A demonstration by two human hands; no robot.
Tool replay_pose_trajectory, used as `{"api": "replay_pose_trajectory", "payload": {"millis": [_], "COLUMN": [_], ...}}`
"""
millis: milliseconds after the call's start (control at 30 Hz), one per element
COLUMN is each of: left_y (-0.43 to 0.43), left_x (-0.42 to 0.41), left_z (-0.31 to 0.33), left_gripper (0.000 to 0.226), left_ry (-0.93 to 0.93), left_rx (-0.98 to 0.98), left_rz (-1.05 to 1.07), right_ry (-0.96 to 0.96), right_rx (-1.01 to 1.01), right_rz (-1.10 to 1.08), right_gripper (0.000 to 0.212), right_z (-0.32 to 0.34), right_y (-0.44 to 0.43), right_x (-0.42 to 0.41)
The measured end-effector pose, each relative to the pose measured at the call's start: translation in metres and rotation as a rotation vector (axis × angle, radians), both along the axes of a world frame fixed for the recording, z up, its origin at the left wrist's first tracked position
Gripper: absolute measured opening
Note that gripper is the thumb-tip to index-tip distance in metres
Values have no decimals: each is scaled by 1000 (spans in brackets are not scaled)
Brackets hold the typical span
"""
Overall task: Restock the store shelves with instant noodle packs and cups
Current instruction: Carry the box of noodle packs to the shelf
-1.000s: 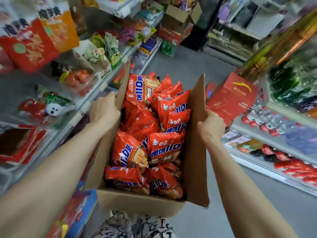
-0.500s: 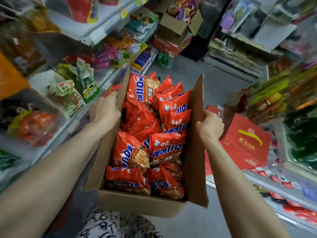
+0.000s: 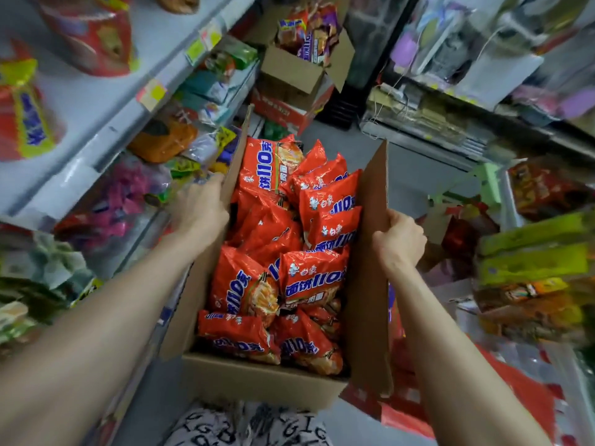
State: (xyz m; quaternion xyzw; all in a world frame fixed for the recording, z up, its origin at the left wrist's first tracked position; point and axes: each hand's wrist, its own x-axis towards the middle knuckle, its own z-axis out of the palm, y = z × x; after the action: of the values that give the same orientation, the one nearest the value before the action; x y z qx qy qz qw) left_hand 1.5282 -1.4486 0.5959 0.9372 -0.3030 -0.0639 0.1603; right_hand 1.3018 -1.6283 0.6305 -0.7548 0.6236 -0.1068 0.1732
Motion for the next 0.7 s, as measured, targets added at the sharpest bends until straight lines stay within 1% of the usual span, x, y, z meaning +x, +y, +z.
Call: {"api": "replay_pose_trajectory", "payload": {"millis": [100, 233, 433, 600, 700], "left_y": [-54, -128, -233, -316, -352], "left_x": [44, 98, 166, 230, 263], "left_z": [-4, -12, -38, -86, -129], "left_gripper": [46, 44, 44, 51, 52], "left_ry": [-12, -2, 4, 26, 55], "left_rx": [-4, -17, 31, 59, 81], "left_rz": [-15, -24, 1, -18, 14], "right_ry": [-11, -9, 11, 61, 84], "right_rx": [15, 50, 98, 126, 161], "right_rz": [-22, -44, 4, 9, -13], "right_gripper": [46, 43, 47, 47, 53], "right_z": [-5, -18, -49, -97, -132], "right_y": [-48, -121, -231, -313, -349], "right_x": [39, 92, 168, 238, 273]}}
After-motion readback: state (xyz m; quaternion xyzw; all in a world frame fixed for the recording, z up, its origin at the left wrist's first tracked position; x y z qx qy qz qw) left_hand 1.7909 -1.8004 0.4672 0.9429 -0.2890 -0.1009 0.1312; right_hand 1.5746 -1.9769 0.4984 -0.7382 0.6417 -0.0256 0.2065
